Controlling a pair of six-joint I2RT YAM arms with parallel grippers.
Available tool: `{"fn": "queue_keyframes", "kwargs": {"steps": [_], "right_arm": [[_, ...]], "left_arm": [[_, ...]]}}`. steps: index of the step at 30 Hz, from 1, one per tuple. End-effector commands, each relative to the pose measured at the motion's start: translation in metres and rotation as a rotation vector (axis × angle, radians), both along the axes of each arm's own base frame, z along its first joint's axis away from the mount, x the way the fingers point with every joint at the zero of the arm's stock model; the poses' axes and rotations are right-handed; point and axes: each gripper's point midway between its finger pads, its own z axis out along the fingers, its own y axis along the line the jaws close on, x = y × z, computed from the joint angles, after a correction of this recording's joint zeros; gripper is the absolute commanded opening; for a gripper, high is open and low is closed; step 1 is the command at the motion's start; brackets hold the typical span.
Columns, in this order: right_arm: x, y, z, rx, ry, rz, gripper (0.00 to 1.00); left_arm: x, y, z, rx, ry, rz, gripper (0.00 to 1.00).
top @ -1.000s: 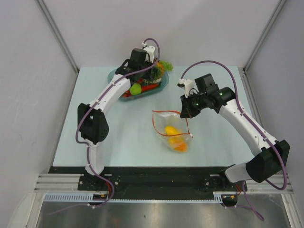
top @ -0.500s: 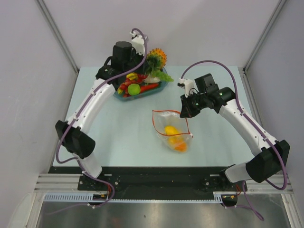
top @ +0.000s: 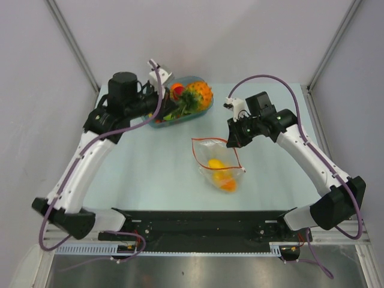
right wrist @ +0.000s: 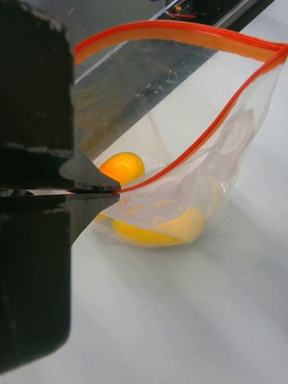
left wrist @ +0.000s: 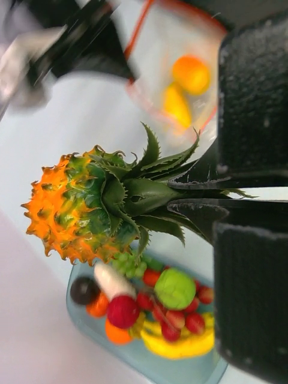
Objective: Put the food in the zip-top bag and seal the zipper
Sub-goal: Place the fake fruit in the zipper food storage bag.
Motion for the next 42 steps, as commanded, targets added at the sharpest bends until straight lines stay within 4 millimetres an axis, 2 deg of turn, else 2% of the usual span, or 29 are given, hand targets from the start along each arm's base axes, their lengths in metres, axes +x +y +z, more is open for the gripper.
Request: {"fn": "queue_keyframes", "kwargs": {"steps": [1, 2, 3, 5, 6, 10, 13, 16, 18, 19, 20, 25, 29, 30, 32, 37, 42], "right_arm": [[-0.001, 0.015, 0.027, 0.069, -0.047, 0.030, 0.00], [-0.003, 0.016, 0.028, 0.073, -0.046, 0.036, 0.00], [-0.005, 0.019, 0.029, 0.076, -0.047, 0.043, 0.00], [-0.011, 0.025, 0.031, 0.079, -0.055, 0.068, 0.00], [-0.013, 0.026, 0.031, 0.079, -0.055, 0.074, 0.00], [-0.019, 0.031, 0.034, 0.080, -0.062, 0.093, 0.00], [-0.022, 0.034, 0.037, 0.086, -0.065, 0.106, 0.00], [-0.026, 0.038, 0.043, 0.102, -0.073, 0.128, 0.00], [-0.030, 0.040, 0.045, 0.106, -0.073, 0.143, 0.00], [-0.031, 0.040, 0.045, 0.107, -0.071, 0.151, 0.00], [-0.032, 0.040, 0.045, 0.108, -0.071, 0.156, 0.00], [-0.039, 0.042, 0.044, 0.104, -0.071, 0.181, 0.00], [-0.044, 0.042, 0.042, 0.097, -0.077, 0.200, 0.00], [-0.047, 0.043, 0.041, 0.099, -0.074, 0.212, 0.00], [-0.048, 0.044, 0.041, 0.098, -0.077, 0.220, 0.00], [-0.046, 0.047, 0.041, 0.104, -0.083, 0.232, 0.00], [-0.048, 0.052, 0.044, 0.124, -0.084, 0.261, 0.00]], "left_arm": [[-0.092, 0.002, 0.004, 0.038, -0.045, -0.327, 0.00], [-0.107, 0.007, 0.007, 0.050, -0.068, -0.358, 0.00], [-0.120, 0.014, -0.006, 0.112, -0.065, -0.407, 0.00], [-0.141, 0.020, -0.009, 0.152, -0.094, -0.487, 0.00], [-0.152, 0.025, -0.018, 0.197, -0.091, -0.530, 0.00], [-0.176, 0.033, -0.033, 0.252, -0.096, -0.627, 0.00], [-0.179, 0.030, -0.037, 0.287, -0.114, -0.655, 0.00], [-0.187, 0.019, -0.052, 0.376, -0.149, -0.748, 0.00], [-0.183, 0.017, -0.063, 0.446, -0.170, -0.768, 0.00], [-0.184, 0.008, -0.064, 0.463, -0.205, -0.792, 0.00], [-0.176, 0.009, -0.068, 0.516, -0.222, -0.768, 0.00], [-0.156, -0.013, -0.076, 0.607, -0.252, -0.754, 0.00], [-0.142, -0.021, -0.073, 0.635, -0.265, -0.745, 0.00], [-0.134, -0.024, -0.070, 0.647, -0.296, -0.718, 0.00], [-0.131, -0.031, -0.070, 0.678, -0.347, -0.741, 0.00], [-0.150, -0.047, -0.067, 0.631, -0.463, -0.930, 0.00], [-0.155, -0.068, -0.075, 0.587, -0.524, -1.048, 0.00]]}}
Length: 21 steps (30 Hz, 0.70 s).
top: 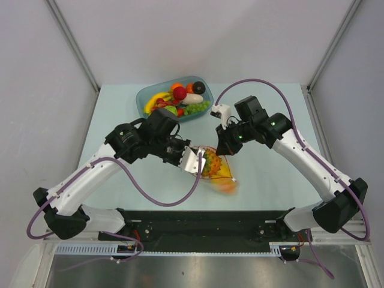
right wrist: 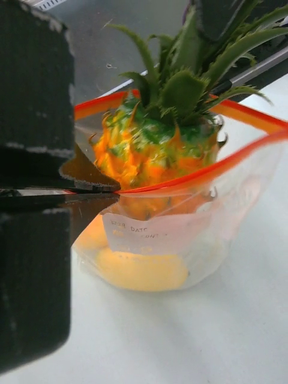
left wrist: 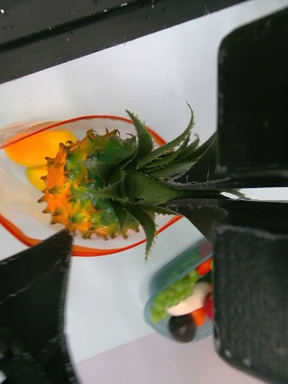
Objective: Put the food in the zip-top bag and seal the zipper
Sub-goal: Place the fake fruit in the zipper food storage bag.
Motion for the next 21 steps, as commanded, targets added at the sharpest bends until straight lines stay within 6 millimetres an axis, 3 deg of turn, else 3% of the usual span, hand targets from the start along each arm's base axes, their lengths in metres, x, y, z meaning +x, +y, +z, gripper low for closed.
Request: {"fn": "queue_keyframes", "kwargs": {"steps": [1, 10, 11, 12, 13, 14, 15, 17, 19, 20, 21], "right_arm": [[-0.006, 0.009, 0.024, 0.073, -0.057, 0.067, 0.00], [-0.015, 0.011, 0.028, 0.110, -0.059, 0.136, 0.00], [-0.017, 0.012, 0.029, 0.125, -0.055, 0.150, 0.00], [-0.016, 0.009, 0.031, 0.135, -0.054, 0.147, 0.00], [-0.016, 0.008, 0.030, 0.144, -0.047, 0.149, 0.00], [-0.019, 0.009, 0.032, 0.164, -0.035, 0.163, 0.00], [-0.016, 0.006, 0.032, 0.173, -0.030, 0.158, 0.00], [-0.019, 0.006, 0.035, 0.207, -0.009, 0.174, 0.00], [-0.016, 0.003, 0.035, 0.230, 0.005, 0.174, 0.00], [-0.020, 0.004, 0.036, 0.252, 0.023, 0.191, 0.00], [-0.021, 0.004, 0.038, 0.265, 0.026, 0.200, 0.00]], "left_arm": [[-0.010, -0.034, 0.022, -0.119, -0.076, -0.234, 0.00], [-0.029, -0.067, 0.040, -0.269, 0.034, -0.346, 0.00], [-0.034, -0.065, 0.033, -0.278, 0.057, -0.339, 0.00], [-0.031, -0.074, 0.042, -0.345, 0.023, -0.349, 0.00], [-0.031, -0.075, 0.040, -0.369, 0.039, -0.330, 0.00], [-0.035, -0.072, 0.026, -0.373, 0.056, -0.319, 0.00], [-0.027, -0.081, 0.035, -0.439, 0.000, -0.317, 0.00], [-0.025, -0.081, 0.014, -0.450, 0.030, -0.269, 0.00], [-0.014, -0.089, 0.018, -0.515, -0.001, -0.228, 0.00], [-0.014, -0.089, 0.003, -0.509, 0.018, -0.211, 0.00], [-0.013, -0.090, 0.001, -0.524, 0.031, -0.188, 0.00]]}}
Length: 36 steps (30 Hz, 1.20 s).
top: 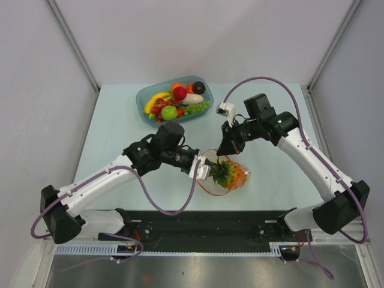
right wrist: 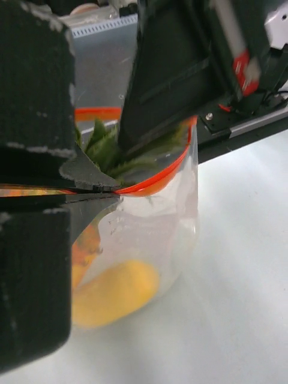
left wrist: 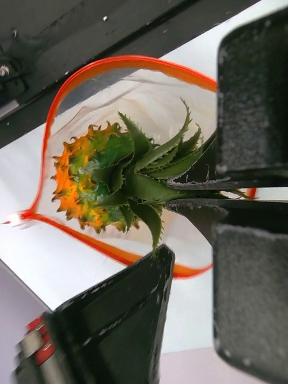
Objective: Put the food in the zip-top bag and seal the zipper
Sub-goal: Place the fake fruit in the zipper food storage bag.
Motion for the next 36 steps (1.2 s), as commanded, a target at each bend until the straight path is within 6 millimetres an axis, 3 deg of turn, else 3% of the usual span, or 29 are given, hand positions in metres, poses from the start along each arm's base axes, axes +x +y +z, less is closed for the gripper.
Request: {"fn": "queue_keyframes", "kwargs": {"steps": [1, 7, 8, 9, 10, 12, 16, 17, 19, 20, 23, 26, 28, 30, 36], "right_arm": [[-0.010, 0.003, 0.023, 0.135, -0.004, 0.083, 0.00], [-0.013, 0.004, 0.020, 0.169, 0.054, 0.105, 0.00], [-0.010, 0.003, 0.018, 0.170, 0.067, 0.096, 0.00], [-0.009, 0.002, 0.018, 0.172, 0.073, 0.091, 0.00], [-0.008, 0.001, 0.019, 0.176, 0.078, 0.089, 0.00], [-0.004, -0.003, 0.019, 0.179, 0.084, 0.073, 0.00], [-0.001, -0.007, 0.018, 0.176, 0.077, 0.066, 0.00], [0.001, -0.008, 0.018, 0.176, 0.070, 0.065, 0.00], [0.003, -0.010, 0.018, 0.177, 0.071, 0.059, 0.00], [0.003, -0.011, 0.018, 0.178, 0.070, 0.059, 0.00], [0.006, -0.012, 0.016, 0.176, 0.071, 0.053, 0.00], [0.008, -0.011, 0.014, 0.174, 0.081, 0.050, 0.00], [0.010, -0.010, 0.013, 0.174, 0.085, 0.049, 0.00], [0.010, -0.010, 0.014, 0.175, 0.084, 0.048, 0.00], [0.013, -0.011, 0.013, 0.172, 0.086, 0.038, 0.00]], "left_arm": [[0.018, -0.029, 0.039, -0.265, -0.061, 0.064, 0.00], [0.029, -0.032, -0.007, -0.170, -0.079, 0.159, 0.00], [0.034, -0.028, -0.015, -0.130, -0.079, 0.189, 0.05], [0.036, -0.028, -0.019, -0.103, -0.081, 0.195, 0.18], [0.037, -0.026, -0.025, -0.066, -0.069, 0.201, 0.43], [0.041, -0.019, -0.023, -0.022, -0.054, 0.238, 0.68], [0.042, -0.004, 0.002, -0.039, -0.051, 0.277, 0.84], [0.038, 0.001, 0.021, -0.074, -0.061, 0.274, 0.85], [0.025, 0.013, 0.031, -0.072, -0.034, 0.237, 0.84], [0.017, 0.020, 0.047, -0.101, -0.061, 0.215, 0.83], [-0.004, 0.036, 0.045, -0.058, -0.113, 0.111, 0.78], [-0.021, 0.052, 0.032, 0.040, -0.149, 0.006, 0.63], [-0.029, 0.062, 0.010, 0.147, -0.111, -0.032, 0.54], [-0.033, 0.061, 0.001, 0.193, -0.117, -0.069, 0.46], [-0.041, 0.052, -0.022, 0.253, -0.164, -0.103, 0.39]]}}
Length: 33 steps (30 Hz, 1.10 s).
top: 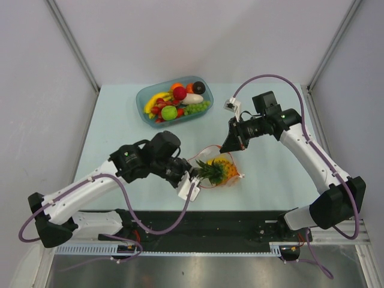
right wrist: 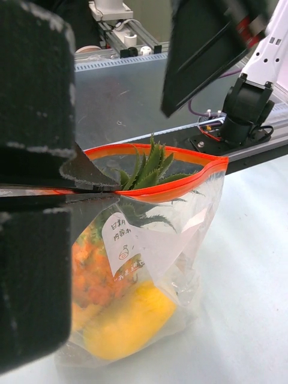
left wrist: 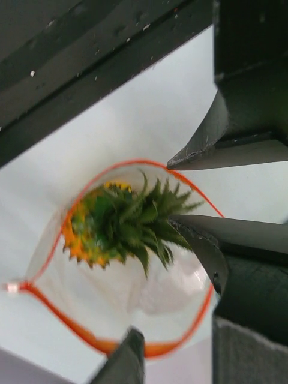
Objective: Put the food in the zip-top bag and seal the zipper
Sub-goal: Adjust the zipper food storage bag at the center of the board.
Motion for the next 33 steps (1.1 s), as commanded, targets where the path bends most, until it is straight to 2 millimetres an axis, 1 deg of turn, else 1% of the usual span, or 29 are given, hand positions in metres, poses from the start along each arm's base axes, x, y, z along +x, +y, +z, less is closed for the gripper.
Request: {"fn": "queue_keyframes", "kwargs": {"steps": [1, 5, 6, 8, 9, 10, 11, 13, 14, 16, 17, 18, 19, 20, 21, 22, 23, 24, 25, 26, 27, 28, 29, 30, 31, 32, 33], "right_arm": [[0.003, 0.002, 0.013, 0.038, -0.032, 0.012, 0.00], [0.004, 0.002, 0.013, 0.038, -0.032, 0.011, 0.00], [0.004, 0.002, 0.012, 0.037, -0.029, 0.011, 0.00], [0.004, 0.002, 0.012, 0.038, -0.027, 0.012, 0.00], [0.005, 0.002, 0.013, 0.039, -0.030, 0.010, 0.00], [0.004, 0.002, 0.013, 0.039, -0.030, 0.012, 0.00], [0.004, 0.002, 0.012, 0.037, -0.027, 0.010, 0.00], [0.005, 0.001, 0.012, 0.037, -0.030, 0.008, 0.00], [0.005, 0.001, 0.012, 0.037, -0.029, 0.008, 0.00], [0.005, 0.001, 0.012, 0.037, -0.031, 0.009, 0.00], [0.005, 0.000, 0.012, 0.037, -0.031, 0.007, 0.00], [0.005, 0.000, 0.012, 0.037, -0.035, 0.007, 0.00], [0.004, 0.000, 0.013, 0.037, -0.036, 0.009, 0.00], [0.004, 0.000, 0.014, 0.037, -0.039, 0.007, 0.00], [0.005, -0.001, 0.014, 0.033, -0.042, 0.005, 0.00], [0.003, -0.002, 0.015, 0.030, -0.052, 0.008, 0.00], [0.003, -0.003, 0.017, 0.022, -0.063, 0.005, 0.00], [0.004, -0.003, 0.026, 0.024, -0.095, 0.008, 0.00], [0.002, -0.005, 0.030, 0.014, -0.112, 0.014, 0.00], [0.004, -0.006, 0.038, 0.011, -0.138, 0.011, 0.00], [0.008, -0.007, 0.051, 0.005, -0.193, 0.003, 0.00], [0.008, -0.009, 0.055, -0.005, -0.205, 0.001, 0.00], [0.008, -0.009, 0.057, -0.021, -0.241, 0.001, 0.00], [0.008, -0.008, 0.057, -0.027, -0.254, 0.003, 0.00], [0.007, -0.006, 0.050, -0.039, -0.255, 0.012, 0.00], [0.006, -0.004, 0.043, -0.061, -0.266, 0.016, 0.00], [-0.002, 0.003, 0.035, -0.073, -0.260, 0.049, 0.00]], "left_arm": [[-0.012, 0.004, -0.023, 0.085, -0.034, -0.071, 0.39], [-0.015, -0.001, -0.045, 0.142, -0.029, -0.085, 0.43], [-0.010, -0.003, -0.047, 0.142, -0.042, -0.073, 0.43], [-0.007, -0.004, -0.061, 0.170, -0.035, -0.061, 0.44], [0.000, -0.008, -0.063, 0.165, -0.061, -0.048, 0.44], [0.002, -0.008, -0.070, 0.178, -0.065, -0.046, 0.45], [0.005, -0.009, -0.073, 0.178, -0.076, -0.040, 0.48], [0.012, -0.012, -0.081, 0.181, -0.092, -0.025, 0.49], [0.013, -0.014, -0.082, 0.184, -0.101, -0.030, 0.48], [0.019, -0.015, -0.089, 0.203, -0.110, -0.012, 0.41], [0.021, -0.016, -0.091, 0.209, -0.112, -0.008, 0.31], [0.023, -0.016, -0.092, 0.219, -0.111, -0.001, 0.24], [0.025, -0.020, -0.083, 0.206, -0.116, 0.005, 0.17], [0.023, -0.022, -0.077, 0.194, -0.093, 0.020, 0.02], [0.022, -0.024, -0.069, 0.177, -0.077, 0.028, 0.00], [0.019, -0.032, -0.044, 0.120, -0.066, 0.020, 0.00], [0.012, -0.029, -0.035, 0.115, -0.026, 0.026, 0.00], [0.009, -0.032, -0.021, 0.084, -0.009, 0.030, 0.00], [0.007, -0.037, 0.008, 0.020, -0.013, 0.029, 0.00], [0.000, -0.037, 0.021, 0.000, 0.029, 0.033, 0.00], [-0.001, -0.039, 0.034, -0.029, 0.039, 0.039, 0.00], [-0.001, -0.042, 0.054, -0.070, 0.034, 0.050, 0.00], [-0.004, -0.043, 0.053, -0.065, 0.080, 0.061, 0.00], [-0.010, -0.041, 0.041, -0.025, 0.115, 0.056, 0.00], [-0.016, -0.035, 0.010, 0.054, 0.158, 0.055, 0.00], [-0.020, -0.033, -0.010, 0.104, 0.192, 0.070, 0.00], [-0.017, -0.033, -0.024, 0.123, 0.204, 0.101, 0.00]]}}
